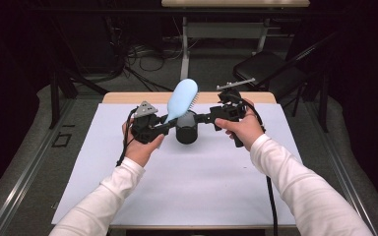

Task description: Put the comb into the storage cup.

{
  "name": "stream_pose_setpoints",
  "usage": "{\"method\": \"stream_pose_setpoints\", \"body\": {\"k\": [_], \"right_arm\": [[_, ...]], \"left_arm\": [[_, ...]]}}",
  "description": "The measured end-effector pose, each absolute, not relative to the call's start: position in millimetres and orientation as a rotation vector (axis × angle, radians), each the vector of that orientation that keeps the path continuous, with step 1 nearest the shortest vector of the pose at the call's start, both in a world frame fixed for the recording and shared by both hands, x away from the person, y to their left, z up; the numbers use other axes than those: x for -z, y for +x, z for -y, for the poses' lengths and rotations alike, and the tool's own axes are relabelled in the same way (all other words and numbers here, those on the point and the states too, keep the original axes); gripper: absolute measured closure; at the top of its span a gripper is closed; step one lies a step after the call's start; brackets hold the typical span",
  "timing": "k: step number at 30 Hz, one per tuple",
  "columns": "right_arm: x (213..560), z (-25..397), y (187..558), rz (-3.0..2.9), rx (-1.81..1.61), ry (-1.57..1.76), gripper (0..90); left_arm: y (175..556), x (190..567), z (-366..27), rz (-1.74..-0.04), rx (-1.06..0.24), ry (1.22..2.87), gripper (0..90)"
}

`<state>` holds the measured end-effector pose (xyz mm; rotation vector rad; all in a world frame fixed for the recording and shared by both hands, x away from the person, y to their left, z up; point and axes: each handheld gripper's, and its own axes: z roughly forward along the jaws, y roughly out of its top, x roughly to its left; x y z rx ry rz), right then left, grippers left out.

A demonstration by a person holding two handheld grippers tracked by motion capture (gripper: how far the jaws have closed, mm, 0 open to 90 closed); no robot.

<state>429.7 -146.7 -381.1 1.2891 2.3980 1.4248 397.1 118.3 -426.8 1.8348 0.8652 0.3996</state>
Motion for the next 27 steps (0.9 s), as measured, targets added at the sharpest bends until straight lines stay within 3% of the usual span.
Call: {"method": "stream_pose_setpoints", "body": {"k": [27], "right_arm": [[373, 134, 453, -2.296, -1.631, 1.444, 3.9]], "left_arm": [[399, 431, -110, -0.851, -0.408, 1.830, 69.2]]}}
